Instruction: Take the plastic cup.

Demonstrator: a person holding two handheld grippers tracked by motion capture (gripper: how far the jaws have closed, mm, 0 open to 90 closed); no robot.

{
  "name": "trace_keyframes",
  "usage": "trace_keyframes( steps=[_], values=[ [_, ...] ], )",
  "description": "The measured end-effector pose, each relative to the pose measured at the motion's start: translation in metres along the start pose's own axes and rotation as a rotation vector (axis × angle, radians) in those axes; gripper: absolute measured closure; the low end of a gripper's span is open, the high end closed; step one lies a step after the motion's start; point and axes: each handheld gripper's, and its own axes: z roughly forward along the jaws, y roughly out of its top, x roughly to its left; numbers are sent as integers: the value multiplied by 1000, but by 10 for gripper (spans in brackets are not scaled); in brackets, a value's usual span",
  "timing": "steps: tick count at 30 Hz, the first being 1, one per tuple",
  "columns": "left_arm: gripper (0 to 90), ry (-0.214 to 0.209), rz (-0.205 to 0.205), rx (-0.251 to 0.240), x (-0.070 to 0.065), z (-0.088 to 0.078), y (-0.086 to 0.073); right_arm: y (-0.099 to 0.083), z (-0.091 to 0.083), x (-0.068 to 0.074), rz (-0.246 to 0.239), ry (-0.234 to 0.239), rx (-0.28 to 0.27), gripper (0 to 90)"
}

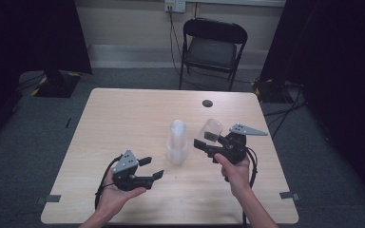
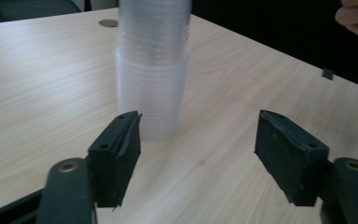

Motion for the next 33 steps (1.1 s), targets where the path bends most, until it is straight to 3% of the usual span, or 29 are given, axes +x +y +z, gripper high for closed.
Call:
trace_keyframes(
  steps=[3,9,14,20,22,26,33],
  values=[
    [343,-22,15,-13,-5,6,7,-5,0,0,14,14,14,334],
    [435,-31,39,-39,-16,18,9,-16,3,-1,84,88,38,334],
    [440,-32,62,-61,-22,24,10,-23,7,2,100,117,64,334],
    [527,-27,101,-145,-29,26,6,-33,10,6,142,148,81,335],
    [542,-24,119,-146,-30,27,4,-35,12,6,161,159,86,335],
    [602,-52,117,-155,-30,29,2,-40,15,9,191,185,103,335],
    [668,-53,160,-181,-36,31,0,-44,17,21,222,225,128,335]
  ],
)
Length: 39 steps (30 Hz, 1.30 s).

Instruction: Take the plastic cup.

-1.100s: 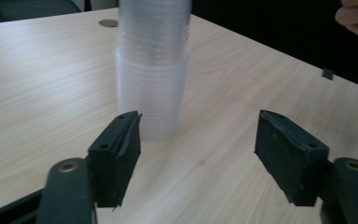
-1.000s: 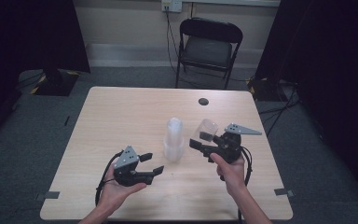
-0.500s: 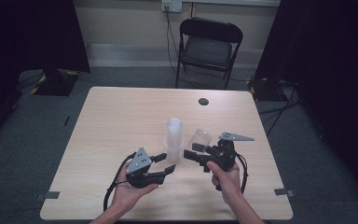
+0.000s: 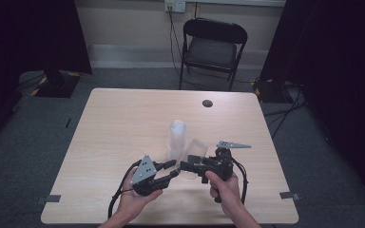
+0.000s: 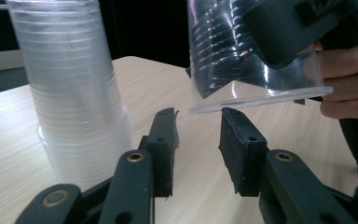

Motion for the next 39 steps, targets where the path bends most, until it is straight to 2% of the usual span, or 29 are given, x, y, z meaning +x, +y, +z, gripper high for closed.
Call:
trace_keyframes(
  steps=[2,4,8,10,13,24,30,36,38,39],
  values=[
    [695,5,18,-10,-3,0,0,-1,1,1,12,6,-2,335],
    [708,38,42,-36,-7,-2,2,-2,1,1,29,16,-3,335],
    [713,35,46,-68,-11,-3,3,-5,0,3,56,34,-11,335],
    [722,38,68,-71,-12,-3,4,-5,1,3,66,38,-9,335],
    [741,34,60,-70,-10,-2,4,-6,2,4,76,33,-9,334],
    [722,87,115,-93,-12,2,1,-12,13,8,104,62,15,348],
    [723,99,90,-111,-11,1,0,-13,16,6,159,86,9,357],
    [794,95,138,-119,-11,1,-1,-14,17,5,167,90,5,331],
    [819,107,170,-115,-13,0,-1,-14,17,5,161,89,1,308],
    [832,105,159,-112,-12,0,-1,-14,17,6,155,91,-1,289]
  ],
)
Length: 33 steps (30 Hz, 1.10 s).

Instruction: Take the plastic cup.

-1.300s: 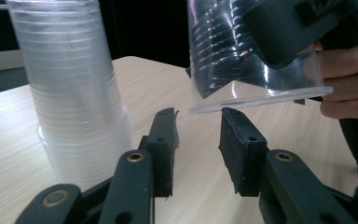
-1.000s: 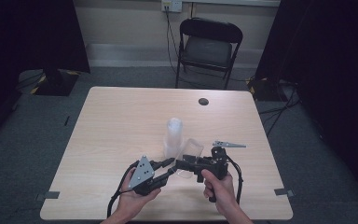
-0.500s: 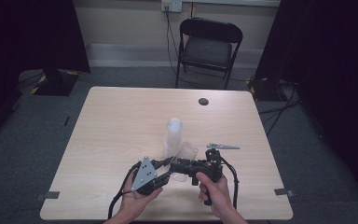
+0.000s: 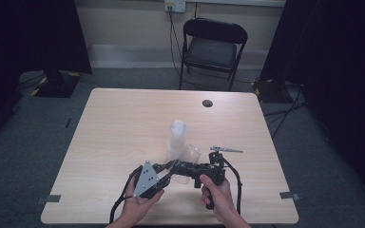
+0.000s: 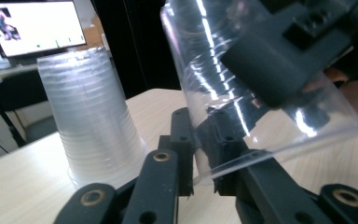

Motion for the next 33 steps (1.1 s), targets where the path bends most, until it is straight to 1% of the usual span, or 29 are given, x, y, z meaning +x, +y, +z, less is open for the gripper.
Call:
trace_keyframes(
  steps=[1,2,5,8,11,16,18,19,23,25,27,28,30,31,33],
  values=[
    [836,-8,-27,2,2,0,0,0,0,1,-22,-4,0,278],
    [841,-5,-40,8,4,0,-1,0,1,2,-43,-15,-4,265],
    [846,1,-59,15,9,-1,-2,0,0,1,-72,-32,-2,223],
    [855,-5,-89,28,12,-3,-2,1,0,0,-83,-38,-8,204],
    [856,-26,-123,42,13,-3,-3,1,-1,0,-94,-43,-11,197],
    [856,-46,-156,65,15,-3,-3,1,-2,-1,-105,-47,-8,193],
    [856,-52,-161,75,16,-4,-3,1,-3,-2,-108,-46,-8,192],
    [856,-57,-171,78,17,-4,-3,1,-3,-2,-109,-47,-9,191],
    [856,-79,-188,81,19,-7,-3,1,-6,0,-123,-49,-5,187],
    [856,-83,-212,85,22,-10,-3,1,-9,1,-135,-53,-13,188],
    [856,-85,-246,87,26,-12,-3,2,-11,1,-137,-53,-18,188],
    [856,-82,-270,83,28,-13,-4,2,-13,1,-138,-52,-21,188],
    [856,-78,-325,92,33,-16,-6,3,-15,0,-142,-57,-26,191],
    [856,-75,-342,97,36,-17,-7,3,-15,0,-145,-59,-28,192],
    [857,-72,-351,111,39,-18,-8,4,-16,0,-154,-66,-31,195]
  ],
)
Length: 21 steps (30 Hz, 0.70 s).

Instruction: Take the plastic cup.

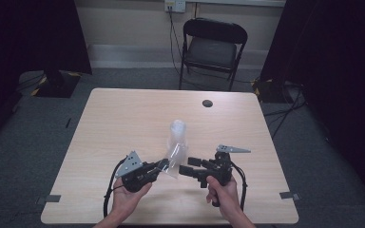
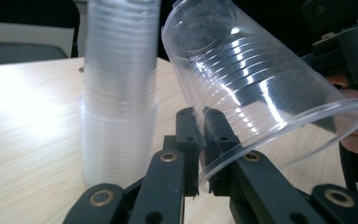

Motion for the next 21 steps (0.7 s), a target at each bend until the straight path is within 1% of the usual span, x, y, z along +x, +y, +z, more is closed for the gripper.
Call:
trace_keyframes(
  steps=[1,3,5,7,9,11,12,13,14,16,18,19,20,21],
  values=[
    [857,-4,-12,7,1,0,0,0,0,0,-6,-4,0,197],
    [857,-4,-18,25,3,0,0,0,0,-1,-17,-18,2,205],
    [857,-14,-27,40,3,0,0,0,-1,-2,-30,-32,5,210],
    [858,-28,-37,69,3,0,1,0,-1,-3,-44,-46,8,222],
    [859,-34,-39,78,2,1,1,0,-3,-4,-69,-59,12,242],
    [859,-54,-58,88,2,0,2,-1,-5,-4,-95,-72,10,249],
    [858,-59,-58,103,3,0,3,-1,-7,-4,-107,-78,14,249],
    [858,-57,-50,109,3,-1,4,-1,-8,-3,-117,-84,14,249],
    [858,-65,-51,114,3,-1,4,-1,-10,-3,-132,-93,13,250],
    [858,-64,-46,146,3,-1,6,-1,-14,-3,-160,-115,14,254],
    [859,-72,-52,170,4,-1,7,-2,-17,-4,-186,-135,23,262],
    [859,-71,-50,192,4,-1,7,-3,-19,-4,-197,-140,26,272],
    [859,-74,-43,225,4,0,8,-4,-20,-4,-209,-146,33,273],
    [859,-74,-28,250,3,0,8,-4,-21,-4,-219,-151,34,273]
  ],
)
